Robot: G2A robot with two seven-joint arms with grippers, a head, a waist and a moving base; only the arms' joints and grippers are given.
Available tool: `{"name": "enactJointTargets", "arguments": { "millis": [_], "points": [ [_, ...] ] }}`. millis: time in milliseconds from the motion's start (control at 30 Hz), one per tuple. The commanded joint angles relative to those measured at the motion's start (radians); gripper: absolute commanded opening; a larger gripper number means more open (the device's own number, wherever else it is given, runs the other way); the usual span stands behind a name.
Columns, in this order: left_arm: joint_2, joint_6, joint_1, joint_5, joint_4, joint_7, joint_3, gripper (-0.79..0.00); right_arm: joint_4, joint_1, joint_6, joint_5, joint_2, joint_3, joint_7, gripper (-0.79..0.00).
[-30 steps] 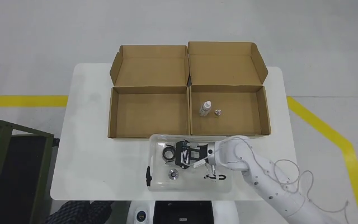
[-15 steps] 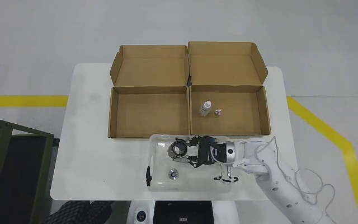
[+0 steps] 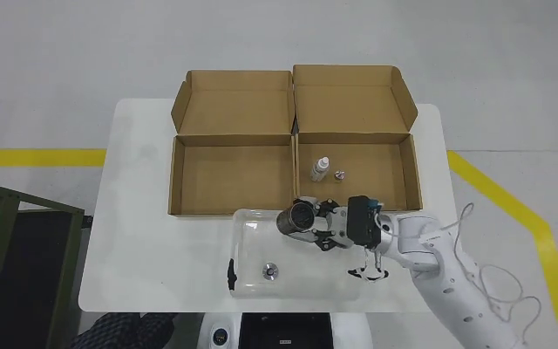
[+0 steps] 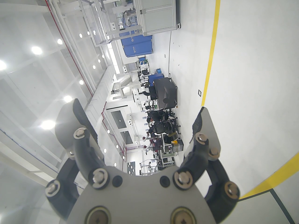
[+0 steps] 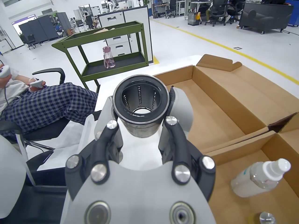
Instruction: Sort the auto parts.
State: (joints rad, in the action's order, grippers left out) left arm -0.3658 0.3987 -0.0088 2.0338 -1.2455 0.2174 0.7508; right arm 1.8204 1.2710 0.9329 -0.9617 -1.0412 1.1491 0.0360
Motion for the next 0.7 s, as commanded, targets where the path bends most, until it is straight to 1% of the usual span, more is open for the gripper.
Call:
{"name": "enactJointTargets", "arguments": {
  "millis": [0,400,667],
  "points": [
    [0.000,0.000,0.000,0.000,0.000,0.000,0.000,0.000,0.000,0.004,0.000,0.007,0.001,0.008,-0.008,-0.785],
    [0.000,0.000,0.000,0.000,0.000,0.000,0.000,0.000,-0.019,0.008,0.014,0.053,0.000,0.032,-0.063,-0.785],
    [0.000,0.000,0.000,0.000,0.000,0.000,0.000,0.000,-0.022,-0.001,-0.018,0.046,-0.005,0.035,-0.074,-0.785]
  ]
}}
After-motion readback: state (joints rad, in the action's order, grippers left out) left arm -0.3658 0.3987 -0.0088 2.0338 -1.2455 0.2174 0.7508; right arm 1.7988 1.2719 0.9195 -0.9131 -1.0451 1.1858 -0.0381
